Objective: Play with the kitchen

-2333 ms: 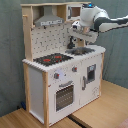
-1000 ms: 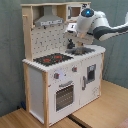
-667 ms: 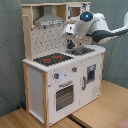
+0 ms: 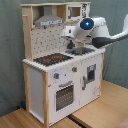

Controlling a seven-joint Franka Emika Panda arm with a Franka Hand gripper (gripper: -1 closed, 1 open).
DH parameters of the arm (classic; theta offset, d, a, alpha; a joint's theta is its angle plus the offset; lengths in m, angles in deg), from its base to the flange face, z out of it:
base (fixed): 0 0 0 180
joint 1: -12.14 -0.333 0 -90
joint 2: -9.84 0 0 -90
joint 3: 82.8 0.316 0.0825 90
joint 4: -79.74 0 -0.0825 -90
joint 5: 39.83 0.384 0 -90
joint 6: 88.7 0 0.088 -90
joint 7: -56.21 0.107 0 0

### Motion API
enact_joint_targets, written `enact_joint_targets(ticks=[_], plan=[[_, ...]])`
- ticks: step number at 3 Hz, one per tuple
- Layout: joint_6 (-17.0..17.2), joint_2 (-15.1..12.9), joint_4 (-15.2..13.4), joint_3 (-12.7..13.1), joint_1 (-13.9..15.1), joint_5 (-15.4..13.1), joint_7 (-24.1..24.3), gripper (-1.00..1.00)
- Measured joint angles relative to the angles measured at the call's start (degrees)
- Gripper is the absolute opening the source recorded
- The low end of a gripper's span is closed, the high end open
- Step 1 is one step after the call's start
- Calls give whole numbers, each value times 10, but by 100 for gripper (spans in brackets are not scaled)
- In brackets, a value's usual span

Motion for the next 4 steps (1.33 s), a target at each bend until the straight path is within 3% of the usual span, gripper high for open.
enact_joint_targets(ticks=[1,2,4], plan=[[10,13,0,-1,-26,-51,-17,100],[3,43,-3,-1,-44,-95,-32,100],[-65,87,-21,-9,-47,-180,-4,100]])
